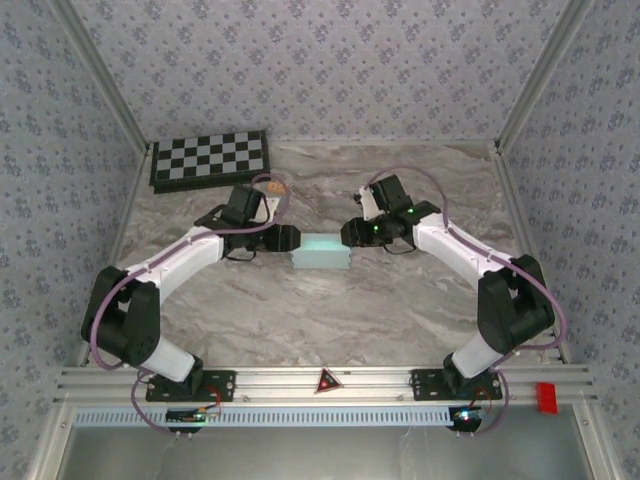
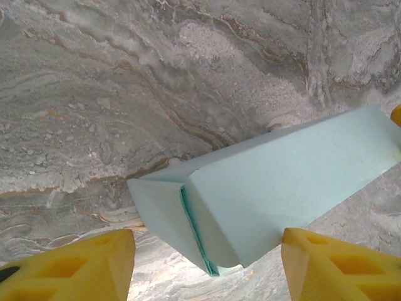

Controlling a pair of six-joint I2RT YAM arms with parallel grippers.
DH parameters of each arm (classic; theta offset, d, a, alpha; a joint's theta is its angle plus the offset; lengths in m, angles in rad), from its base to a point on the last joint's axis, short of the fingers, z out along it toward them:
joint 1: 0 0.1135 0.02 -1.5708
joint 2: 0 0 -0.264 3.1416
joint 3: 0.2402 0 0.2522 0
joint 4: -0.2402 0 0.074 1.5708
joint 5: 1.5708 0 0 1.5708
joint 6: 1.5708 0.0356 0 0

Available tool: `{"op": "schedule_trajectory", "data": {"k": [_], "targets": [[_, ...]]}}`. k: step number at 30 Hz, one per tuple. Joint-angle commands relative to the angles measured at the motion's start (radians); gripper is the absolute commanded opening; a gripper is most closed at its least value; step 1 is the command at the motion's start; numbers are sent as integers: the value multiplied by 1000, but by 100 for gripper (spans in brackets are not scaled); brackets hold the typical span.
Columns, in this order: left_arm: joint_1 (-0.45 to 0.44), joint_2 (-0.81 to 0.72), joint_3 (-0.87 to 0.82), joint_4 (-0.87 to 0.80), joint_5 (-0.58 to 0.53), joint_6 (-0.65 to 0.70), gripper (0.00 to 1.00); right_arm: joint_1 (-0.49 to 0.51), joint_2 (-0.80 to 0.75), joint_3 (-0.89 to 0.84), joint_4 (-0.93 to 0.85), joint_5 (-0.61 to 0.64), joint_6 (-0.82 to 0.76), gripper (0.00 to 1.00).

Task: Fold the paper box

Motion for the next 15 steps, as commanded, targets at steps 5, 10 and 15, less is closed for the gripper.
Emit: {"op": "schedule_trajectory", "data": {"k": [5,10,15], "targets": [[3,-36,-48,7,4,-8,62,7,11,-46,-55,39,5,42],[3,-83,-53,23,1,-6,62,8,17,-49,-60,48,2,42],[3,-106,-47,55,6,-13,63,8,20,-48,-65,51,0,42]]}}
